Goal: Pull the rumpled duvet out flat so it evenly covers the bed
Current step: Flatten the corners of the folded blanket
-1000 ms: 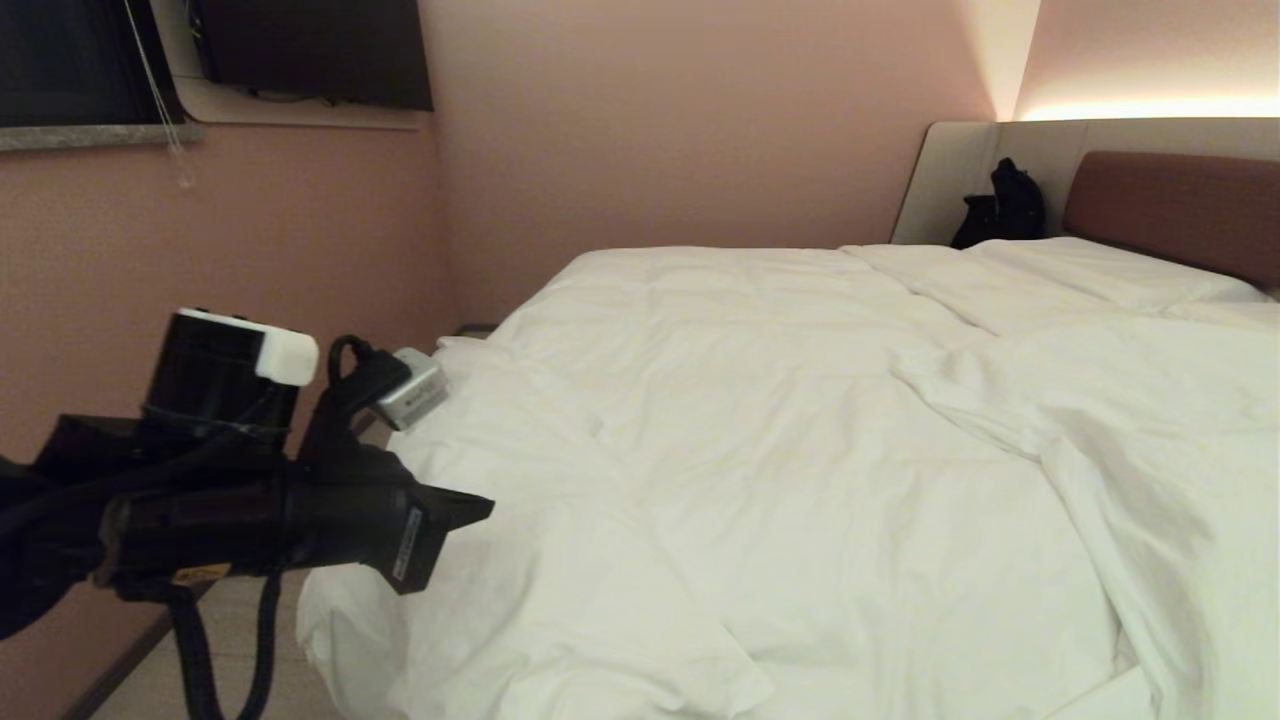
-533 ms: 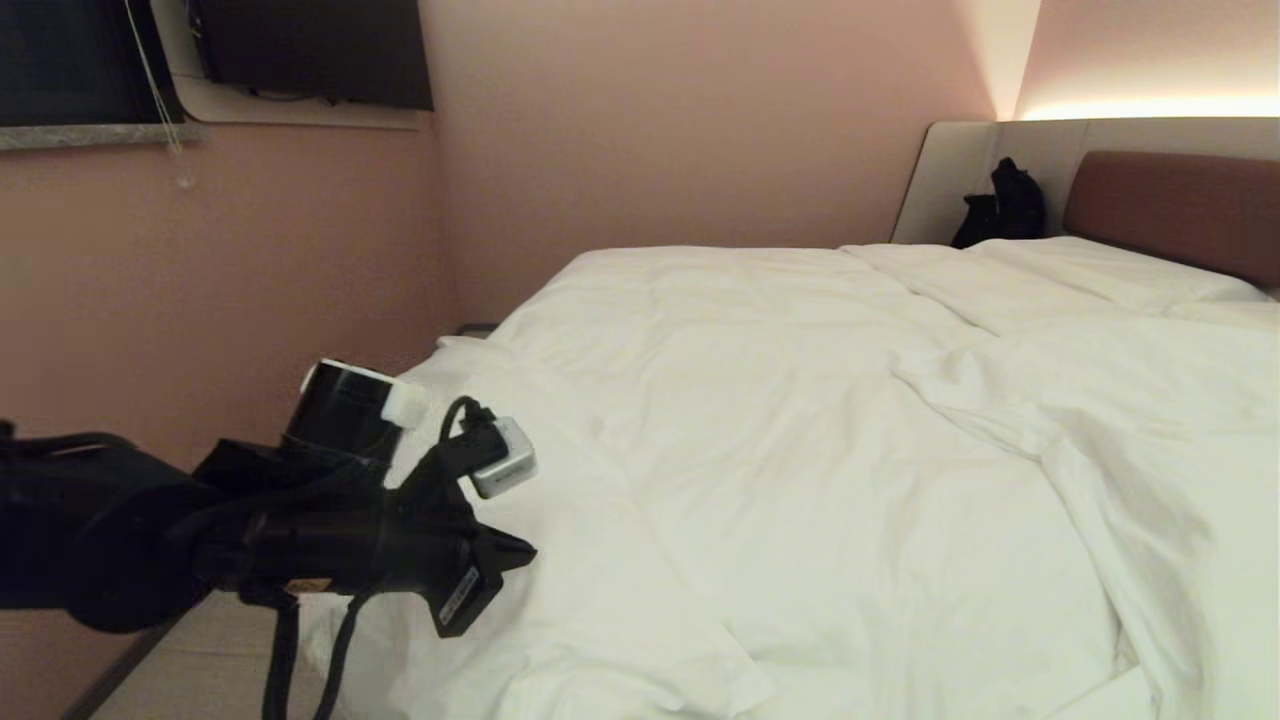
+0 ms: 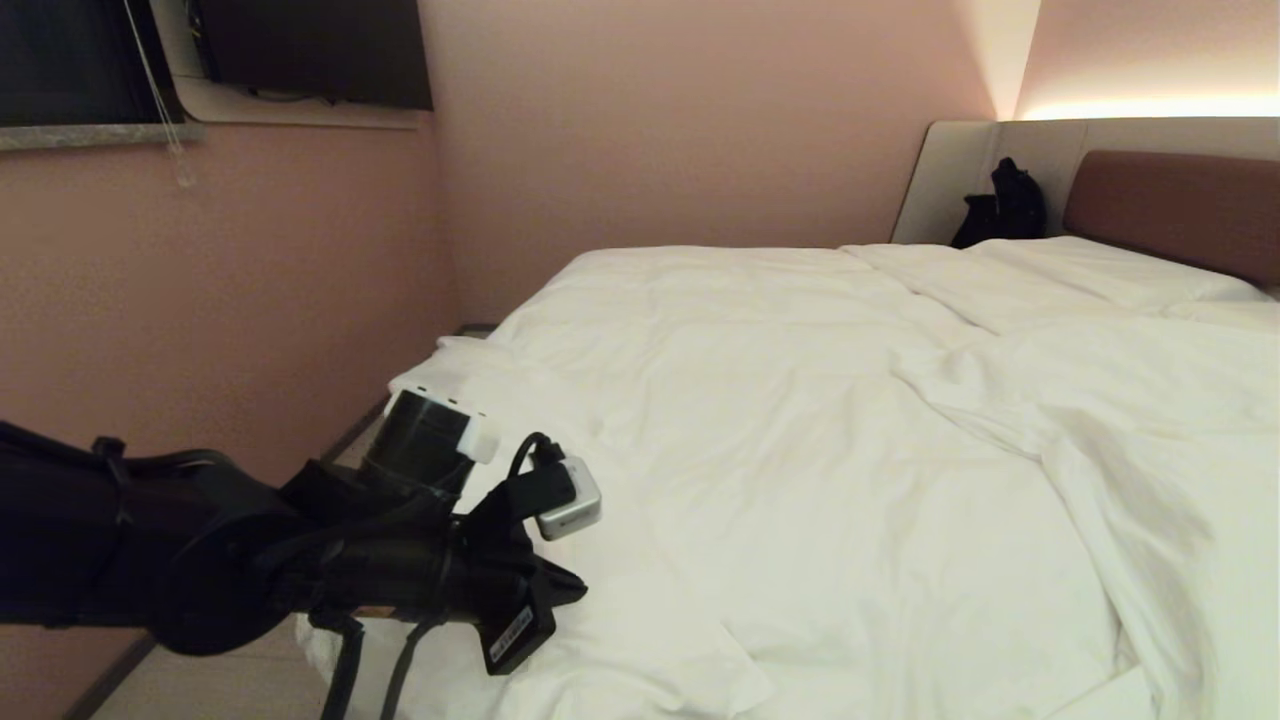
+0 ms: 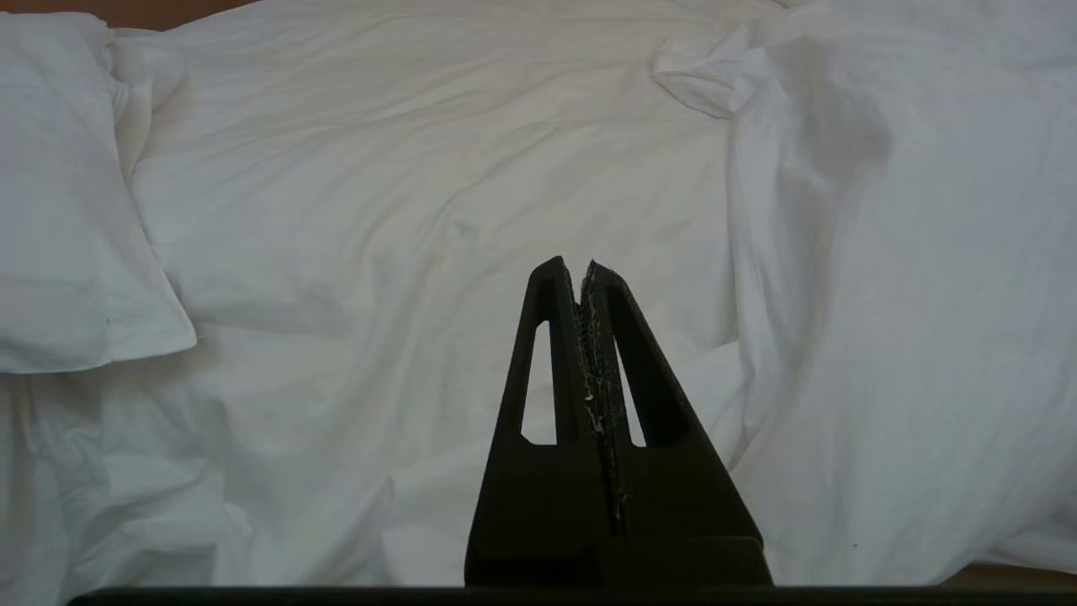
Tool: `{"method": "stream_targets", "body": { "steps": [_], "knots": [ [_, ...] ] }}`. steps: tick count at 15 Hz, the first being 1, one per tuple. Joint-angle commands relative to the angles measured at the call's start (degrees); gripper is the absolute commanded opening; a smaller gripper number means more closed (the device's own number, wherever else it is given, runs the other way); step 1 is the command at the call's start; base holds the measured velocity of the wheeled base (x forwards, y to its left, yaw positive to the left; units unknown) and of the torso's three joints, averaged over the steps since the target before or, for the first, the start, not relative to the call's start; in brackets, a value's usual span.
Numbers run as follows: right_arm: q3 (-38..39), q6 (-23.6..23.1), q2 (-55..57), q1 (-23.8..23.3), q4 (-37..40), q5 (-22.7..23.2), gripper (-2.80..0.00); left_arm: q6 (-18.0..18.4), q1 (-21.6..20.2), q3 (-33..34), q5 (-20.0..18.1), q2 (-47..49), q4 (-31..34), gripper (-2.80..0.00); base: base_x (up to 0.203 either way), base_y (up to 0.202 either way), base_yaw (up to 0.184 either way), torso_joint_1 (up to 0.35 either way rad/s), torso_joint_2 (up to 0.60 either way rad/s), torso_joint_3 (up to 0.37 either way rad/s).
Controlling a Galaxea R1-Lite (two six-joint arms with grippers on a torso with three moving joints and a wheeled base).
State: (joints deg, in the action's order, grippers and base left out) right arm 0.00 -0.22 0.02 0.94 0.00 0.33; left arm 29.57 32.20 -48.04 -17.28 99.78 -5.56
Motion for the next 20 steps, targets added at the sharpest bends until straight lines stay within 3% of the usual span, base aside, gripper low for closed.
{"method": "stream_targets", "body": {
  "steps": [1,2,10,15,18,20],
  "knots": [
    [0.0,-0.1,0.0,0.0,0.0,0.0,-2.80,0.2,2.0,-0.1,0.2,0.1,-0.1,-2.80,0.000,0.000,0.000,0.000,0.00,0.000],
    [0.0,-0.1,0.0,0.0,0.0,0.0,-2.80,0.6,2.7,-0.1,1.0,0.4,-0.1,0.00,0.000,0.000,0.000,0.000,0.00,0.000],
    [0.0,0.0,0.0,0.0,0.0,0.0,-2.80,5.9,7.1,-0.9,8.1,7.4,-4.6,0.00,0.000,0.000,0.000,0.000,0.00,0.000],
    [0.0,-0.1,0.0,0.0,0.0,0.0,-2.80,7.4,7.8,-2.7,9.9,14.0,-5.6,0.00,0.000,0.000,0.000,0.000,0.00,0.000],
    [0.0,-0.1,0.0,0.0,0.0,0.0,-2.80,7.5,7.8,-2.2,10.7,18.4,-12.6,0.00,0.000,0.000,0.000,0.000,0.00,0.000],
    [0.0,-0.1,0.0,0.0,0.0,-0.1,-2.80,7.4,7.8,-2.3,10.7,19.7,-13.4,0.00,0.000,0.000,0.000,0.000,0.00,0.000]
  ]
}}
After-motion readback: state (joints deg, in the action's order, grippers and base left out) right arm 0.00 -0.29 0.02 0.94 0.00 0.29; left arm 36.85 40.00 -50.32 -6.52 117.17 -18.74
